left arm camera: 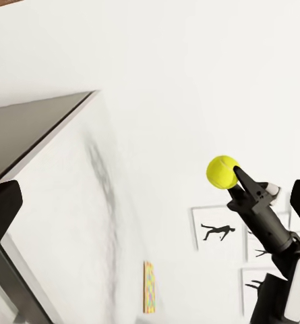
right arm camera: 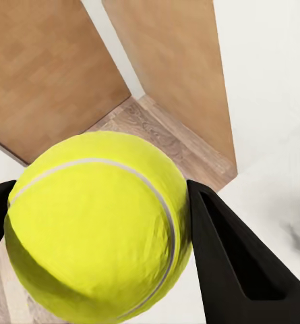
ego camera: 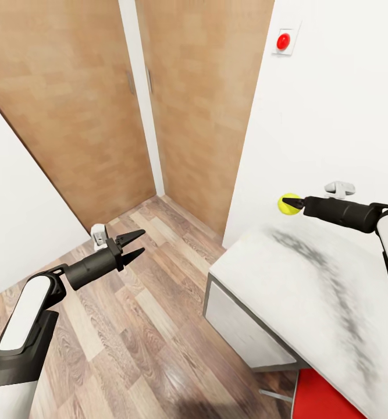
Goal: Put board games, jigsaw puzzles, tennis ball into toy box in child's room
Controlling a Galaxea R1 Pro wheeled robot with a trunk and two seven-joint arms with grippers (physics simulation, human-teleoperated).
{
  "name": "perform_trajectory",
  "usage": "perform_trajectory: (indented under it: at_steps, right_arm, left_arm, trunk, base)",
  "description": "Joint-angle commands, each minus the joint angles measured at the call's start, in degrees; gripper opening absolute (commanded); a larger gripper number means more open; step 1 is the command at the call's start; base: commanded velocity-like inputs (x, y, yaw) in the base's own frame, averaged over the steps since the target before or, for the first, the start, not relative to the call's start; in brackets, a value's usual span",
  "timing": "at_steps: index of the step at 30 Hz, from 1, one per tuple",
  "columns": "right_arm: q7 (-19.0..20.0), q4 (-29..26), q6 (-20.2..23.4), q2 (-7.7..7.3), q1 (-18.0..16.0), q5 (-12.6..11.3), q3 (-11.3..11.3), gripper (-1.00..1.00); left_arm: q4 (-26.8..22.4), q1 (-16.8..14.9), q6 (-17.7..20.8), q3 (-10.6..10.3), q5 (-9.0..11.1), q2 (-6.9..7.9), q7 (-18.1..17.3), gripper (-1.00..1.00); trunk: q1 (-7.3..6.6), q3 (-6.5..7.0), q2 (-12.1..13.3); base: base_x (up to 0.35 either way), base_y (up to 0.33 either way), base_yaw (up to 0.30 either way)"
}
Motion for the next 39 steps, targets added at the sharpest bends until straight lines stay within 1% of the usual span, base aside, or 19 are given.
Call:
perform_trajectory:
  at_steps: [1,8,14,17,19,21,24,25,27,32,33,36,39]
  right_arm:
    - [-0.13,-0.02,0.25,-0.09,-0.01,-0.1,-0.06,-1.0]
    - [-0.04,-0.03,0.25,-0.35,0.21,-0.09,-0.37,-1.0]
    - [-0.02,-0.03,0.25,-0.4,0.48,-0.21,-2.97,-1.0]
    - [-0.02,-0.03,0.25,-0.77,0.74,-0.43,-3.52,-1.0]
    - [-0.02,-0.03,0.25,-1.61,1.28,-1.18,-3.89,-1.0]
    - [-0.02,-0.03,0.25,-2.92,2.09,-2.74,-4.1,-1.0]
    - [-0.02,-0.01,0.25,-5.59,3.44,-6.53,-4.28,-1.0]
    - [-0.02,-0.01,0.25,-5.59,3.44,-6.53,-4.28,-1.0]
    - [-0.02,0.0,0.25,-8.03,4.44,-9.72,-4.35,-1.0]
    - [-0.02,0.01,0.25,-14.96,7.56,-17.91,-4.49,-1.0]
    - [-0.02,0.01,0.25,-14.96,7.56,-17.91,-4.49,-1.0]
    - [-0.02,0.04,0.25,-18.29,9.45,-21.71,-4.76,-1.0]
    - [-0.02,0.05,0.25,-20.48,10.61,-23.96,-5.26,-1.0]
  left_arm:
    - [-0.01,-0.05,0.25,0.04,-0.03,0.0,0.0,1.0]
    - [0.07,-0.05,0.25,0.0,-0.14,0.0,0.0,1.0]
    - [0.09,-0.05,0.25,-0.01,-0.16,0.0,0.0,1.0]
    - [0.16,-0.05,0.24,-0.01,-0.16,0.0,0.0,1.0]
    - [0.31,-0.05,0.24,-0.01,-0.16,0.0,0.0,1.0]
    - [0.42,-0.05,0.25,-0.01,-0.16,0.0,0.0,1.0]
    - [0.52,-0.05,0.21,-0.01,-0.16,-0.05,0.0,1.0]
    - [0.52,-0.05,0.21,-0.01,-0.16,-0.05,0.0,1.0]
    - [0.56,-0.05,0.19,-0.01,-0.16,-0.05,0.0,1.0]
    - [0.66,-0.05,0.17,-0.01,-0.16,-0.08,0.0,1.0]
    - [0.66,-0.05,0.17,-0.01,-0.16,-0.08,0.0,1.0]
    - [0.68,-0.05,0.17,-0.01,-0.16,-0.13,0.0,1.0]
    - [0.7,-0.05,0.17,-0.01,-0.16,-0.15,0.0,1.0]
  trunk:
    - [0.03,0.01,-0.09]
    - [0.03,0.56,-0.09]
    - [0.03,0.72,-0.09]
    - [0.03,0.79,-0.09]
    - [0.03,0.84,-0.09]
    - [0.03,0.88,-0.09]
    - [0.03,0.94,-0.09]
    - [0.03,0.97,-0.09]
    - [0.03,1.02,-0.09]
    - [0.03,1.16,-0.09]
    - [0.03,1.19,-0.09]
    - [0.03,1.3,-0.09]
    - [0.03,1.41,-0.09]
  base:
    - [0.0,0.0,0.0]
    - [0.0,0.0,0.0]
    - [0.0,0.0,-0.048]
    - [0.0,0.0,-0.175]
    - [0.0,0.0,-0.21]
    - [0.0,0.0,-0.235]
    - [0.0,0.0,-0.253]
    - [0.0,0.0,-0.259]
    - [0.0,0.0,-0.265]
    - [0.0,0.0,-0.272]
    - [0.0,0.0,-0.274]
    - [0.0,0.0,-0.276]
    - [0.0,0.0,-0.276]
